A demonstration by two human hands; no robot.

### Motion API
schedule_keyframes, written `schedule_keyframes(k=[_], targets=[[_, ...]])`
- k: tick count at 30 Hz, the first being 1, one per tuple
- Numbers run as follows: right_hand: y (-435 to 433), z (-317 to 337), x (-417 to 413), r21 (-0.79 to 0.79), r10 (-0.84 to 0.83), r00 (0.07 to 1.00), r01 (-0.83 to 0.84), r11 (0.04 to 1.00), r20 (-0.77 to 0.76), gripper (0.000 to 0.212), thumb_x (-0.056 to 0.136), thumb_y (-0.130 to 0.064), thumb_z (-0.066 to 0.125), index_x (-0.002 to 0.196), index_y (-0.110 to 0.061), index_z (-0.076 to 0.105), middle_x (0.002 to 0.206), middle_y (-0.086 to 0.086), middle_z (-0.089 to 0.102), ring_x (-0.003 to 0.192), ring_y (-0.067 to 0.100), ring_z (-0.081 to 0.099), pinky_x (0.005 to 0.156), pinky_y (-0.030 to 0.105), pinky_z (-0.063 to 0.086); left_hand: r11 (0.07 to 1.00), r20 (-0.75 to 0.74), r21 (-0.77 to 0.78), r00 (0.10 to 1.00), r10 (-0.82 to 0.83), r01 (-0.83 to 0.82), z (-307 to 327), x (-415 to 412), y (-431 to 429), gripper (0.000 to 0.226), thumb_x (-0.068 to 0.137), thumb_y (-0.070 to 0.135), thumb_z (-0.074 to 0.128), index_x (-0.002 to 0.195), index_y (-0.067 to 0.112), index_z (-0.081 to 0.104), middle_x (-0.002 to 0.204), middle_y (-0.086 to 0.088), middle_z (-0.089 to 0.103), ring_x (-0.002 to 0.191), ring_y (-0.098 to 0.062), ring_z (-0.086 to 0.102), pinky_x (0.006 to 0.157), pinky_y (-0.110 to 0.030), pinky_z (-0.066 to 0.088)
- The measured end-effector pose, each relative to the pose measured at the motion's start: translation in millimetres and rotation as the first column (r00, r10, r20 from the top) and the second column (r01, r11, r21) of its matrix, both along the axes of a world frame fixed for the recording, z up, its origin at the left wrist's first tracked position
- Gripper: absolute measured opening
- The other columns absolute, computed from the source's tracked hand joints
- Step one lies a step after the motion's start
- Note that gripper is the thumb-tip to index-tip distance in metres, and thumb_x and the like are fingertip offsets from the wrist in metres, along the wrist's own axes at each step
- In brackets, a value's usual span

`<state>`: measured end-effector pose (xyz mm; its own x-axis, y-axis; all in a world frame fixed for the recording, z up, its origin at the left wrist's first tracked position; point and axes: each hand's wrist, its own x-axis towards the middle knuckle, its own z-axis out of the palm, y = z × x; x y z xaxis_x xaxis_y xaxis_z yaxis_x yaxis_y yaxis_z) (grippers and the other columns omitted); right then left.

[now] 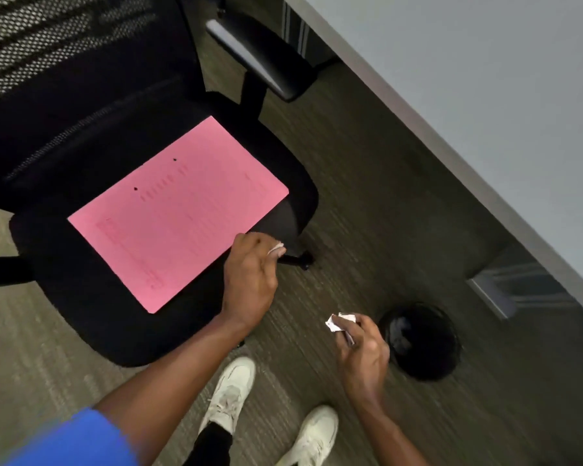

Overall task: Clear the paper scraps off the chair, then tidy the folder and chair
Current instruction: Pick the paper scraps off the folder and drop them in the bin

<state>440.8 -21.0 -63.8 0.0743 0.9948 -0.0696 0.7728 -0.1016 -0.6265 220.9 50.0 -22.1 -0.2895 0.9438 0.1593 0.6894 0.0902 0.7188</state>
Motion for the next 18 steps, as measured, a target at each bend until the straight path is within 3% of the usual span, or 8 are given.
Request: schedule_keyframes(k=[4, 6, 9, 11, 13, 16, 18], targets=[[-12.9, -17.1, 46.2, -0.036, -0.094, 0.996, 0.094, 0.995, 0.001, 0.034, 0.077, 0.011, 0.082, 0.100, -0.014, 0.086, 0.092, 0.006, 0.075, 0.081, 0.025, 0.073, 0.076, 0.020, 0.045, 0.993, 0.037, -0.007, 0.992, -0.120, 0.120, -22.1, 77.8, -8.6, 0.009, 0.099, 0.005, 0.073, 0.096, 0.007, 0.081, 0.096, -0.005, 0.073, 0.091, -0.025, 0.061, 0.083, -0.024, 0.042], [-17.8, -26.7, 73.1, -0.041, -0.156, 0.987, 0.157, 0.987, 0.043, 0.032, 0.075, 0.009, 0.084, 0.097, -0.014, 0.086, 0.083, 0.011, 0.076, 0.076, 0.026, 0.072, 0.071, 0.020, 0.038, 0.985, 0.063, -0.011, 0.983, -0.172, 0.173, -35.6, 116.0, -12.9, 0.010, 0.100, 0.006, 0.071, 0.096, 0.008, 0.081, 0.094, -0.004, 0.072, 0.090, -0.026, 0.060, 0.083, -0.030, 0.047], [-24.7, -44.3, 119.9, -0.012, -0.191, 0.981, 0.192, 0.981, 0.023, 0.029, 0.074, 0.010, 0.084, 0.094, -0.011, 0.085, 0.097, 0.011, 0.081, 0.092, 0.014, 0.067, 0.085, 0.019, 0.045, 0.966, 0.050, -0.042, 0.966, -0.253, 0.255, -59.5, 170.5, -21.4, 0.019, 0.100, 0.008, 0.063, 0.087, 0.007, 0.077, 0.085, -0.008, 0.068, 0.085, -0.030, 0.060, 0.081, -0.039, 0.049], [-27.0, -60.2, 151.7, -0.053, -0.208, 0.978, 0.208, 0.977, 0.012, 0.025, 0.083, 0.007, 0.078, 0.100, -0.010, 0.085, 0.114, 0.014, 0.077, 0.107, 0.024, 0.070, 0.103, 0.035, 0.053, 0.941, 0.043, -0.101, 0.947, -0.319, 0.322, -73.0, 205.2, -29.2, 0.030, 0.090, 0.013, 0.050, 0.084, 0.003, 0.077, 0.084, -0.016, 0.073, 0.085, -0.039, 0.070, 0.090, -0.043, 0.054], [-27.1, -73.9, 180.5, -0.142, -0.251, 0.968, 0.251, 0.958, 0.020, 0.022, 0.091, 0.002, 0.071, 0.106, -0.009, 0.084, 0.124, 0.018, 0.072, 0.116, 0.039, 0.068, 0.103, 0.052, 0.054, 0.910, 0.058, -0.119, 0.917, -0.394, 0.398, -88.7, 237.4, -35.4, 0.032, 0.085, 0.014, 0.051, 0.086, 0.000, 0.080, 0.086, -0.020, 0.078, 0.083, -0.040, 0.076, 0.087, -0.038, 0.051], [-27.8, -91.6, 218.6, -0.083, -0.231, 0.966, 0.241, 0.967, 0.114, 0.022, 0.087, 0.003, 0.073, 0.103, -0.009, 0.084, 0.116, 0.019, 0.074, 0.107, 0.042, 0.071, 0.092, 0.051, 0.058, 0.882, 0.115, -0.178, 0.899, -0.422, 0.437, -113.1, 278.6, -38.4, 0.010, 0.088, -0.001, 0.070, 0.092, 0.001, 0.079, 0.094, -0.021, 0.077, 0.088, -0.041, 0.074, 0.082, -0.038, 0.052], [-26.5, -101.9, 240.3, -0.054, -0.174, 0.973, 0.184, 0.982, 0.153, 0.021, 0.088, 0.002, 0.073, 0.103, -0.008, 0.083, 0.111, 0.019, 0.075, 0.102, 0.040, 0.072, 0.088, 0.049, 0.058, 0.852, 0.084, -0.209, 0.877, -0.473, 0.479, -129.4, 301.9, -39.9, 0.018, 0.078, -0.009, 0.081, 0.093, 0.001, 0.081, 0.093, -0.020, 0.078, 0.085, -0.041, 0.076, 0.076, -0.036, 0.055]])
